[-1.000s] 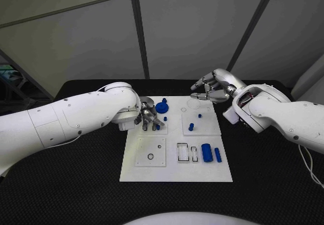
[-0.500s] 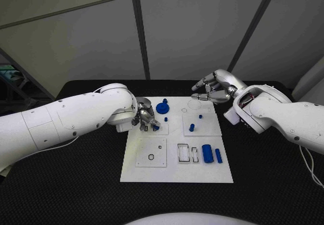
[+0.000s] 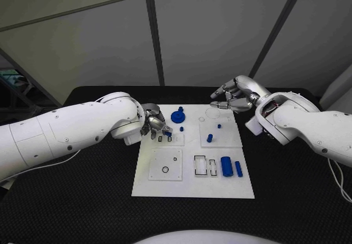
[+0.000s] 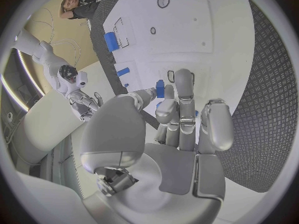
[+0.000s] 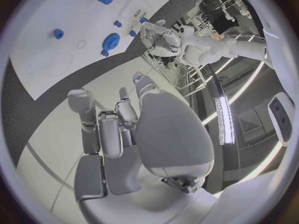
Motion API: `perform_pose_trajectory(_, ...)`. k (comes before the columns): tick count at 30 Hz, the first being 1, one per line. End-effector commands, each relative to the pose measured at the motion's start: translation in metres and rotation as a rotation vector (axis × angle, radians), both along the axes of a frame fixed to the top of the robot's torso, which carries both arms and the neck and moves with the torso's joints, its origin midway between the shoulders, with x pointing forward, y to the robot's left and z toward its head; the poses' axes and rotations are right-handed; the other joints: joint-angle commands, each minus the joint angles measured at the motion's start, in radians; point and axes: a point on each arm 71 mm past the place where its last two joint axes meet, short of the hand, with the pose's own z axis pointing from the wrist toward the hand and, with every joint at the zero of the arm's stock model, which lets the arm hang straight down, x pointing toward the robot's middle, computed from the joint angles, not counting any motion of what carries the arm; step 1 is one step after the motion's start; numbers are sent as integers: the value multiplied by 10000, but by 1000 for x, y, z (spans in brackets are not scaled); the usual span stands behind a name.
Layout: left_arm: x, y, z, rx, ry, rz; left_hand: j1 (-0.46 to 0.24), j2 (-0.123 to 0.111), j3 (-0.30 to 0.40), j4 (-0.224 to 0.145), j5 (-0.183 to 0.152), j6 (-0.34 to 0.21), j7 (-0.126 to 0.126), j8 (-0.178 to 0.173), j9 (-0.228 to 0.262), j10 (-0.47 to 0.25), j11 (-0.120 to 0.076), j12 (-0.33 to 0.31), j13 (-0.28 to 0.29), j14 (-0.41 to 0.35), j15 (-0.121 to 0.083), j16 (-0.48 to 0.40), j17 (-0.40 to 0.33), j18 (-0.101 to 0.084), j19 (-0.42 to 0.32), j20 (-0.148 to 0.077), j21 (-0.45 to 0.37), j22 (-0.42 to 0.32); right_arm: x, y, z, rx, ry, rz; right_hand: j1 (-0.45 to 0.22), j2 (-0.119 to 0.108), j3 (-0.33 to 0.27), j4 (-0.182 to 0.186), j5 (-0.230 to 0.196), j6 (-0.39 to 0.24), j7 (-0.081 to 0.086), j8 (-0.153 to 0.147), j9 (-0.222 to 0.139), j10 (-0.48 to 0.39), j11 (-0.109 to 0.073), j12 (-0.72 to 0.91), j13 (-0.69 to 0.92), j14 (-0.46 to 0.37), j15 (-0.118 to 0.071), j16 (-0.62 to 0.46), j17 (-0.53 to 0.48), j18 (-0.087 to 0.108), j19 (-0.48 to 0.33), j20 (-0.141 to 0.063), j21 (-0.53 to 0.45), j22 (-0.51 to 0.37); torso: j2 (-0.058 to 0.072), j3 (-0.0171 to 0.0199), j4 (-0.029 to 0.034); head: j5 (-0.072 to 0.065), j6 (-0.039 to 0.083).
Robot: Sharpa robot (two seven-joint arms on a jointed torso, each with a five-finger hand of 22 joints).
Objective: Assemble the parts on the task board
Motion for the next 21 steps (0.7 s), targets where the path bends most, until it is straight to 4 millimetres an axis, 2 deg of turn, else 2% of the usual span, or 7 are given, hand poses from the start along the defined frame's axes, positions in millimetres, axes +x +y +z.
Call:
perform_pose_trajectory(1, 0, -1, 2, -290, -294, 254, -124, 11, 1658, -1571, 71, 12, -79, 68, 33, 112, -8, -4, 30, 38, -28, -37, 15, 143, 95, 12, 71, 27, 0, 1, 0, -100, 16, 33, -88, 15, -44, 8, 70, 43, -38, 64, -17, -3, -82, -45, -17, 633, -63, -31, 832, 148, -19, -24, -28, -21, 9, -2, -10, 37, -7)
perform_pose_trajectory(8, -2, -3, -2, 108, -407, 88, -194, -17, 1755, -1641, 83, 23, -87, 112, 76, 158, -15, 40, 83, 41, -33, -40, 19, 127, 135, 7, 113, 103, 1, 2, 0, -156, 4, 54, -92, 14, -46, 10, 73, 42, -37, 65, -18, -5, -82, -47, -20, 630, -63, -38, 823, 150, -23, -24, -33, -29, 21, 1, -34, 77, -33)
perform_pose_trajectory(21, -4, -9, -12, 766, -500, -205, -309, -66, 1901, -1736, 104, 32, -99, 187, 141, 210, -27, 86, 134, 46, -39, -45, 24, 117, 167, 0, 145, 161, 0, 3, 0, -206, -42, 107, -106, 11, -54, 21, 79, 43, -38, 70, -18, -11, -82, -54, -30, 628, -63, -45, 815, 154, -35, -25, -52, -55, 17, 3, -29, 110, -83)
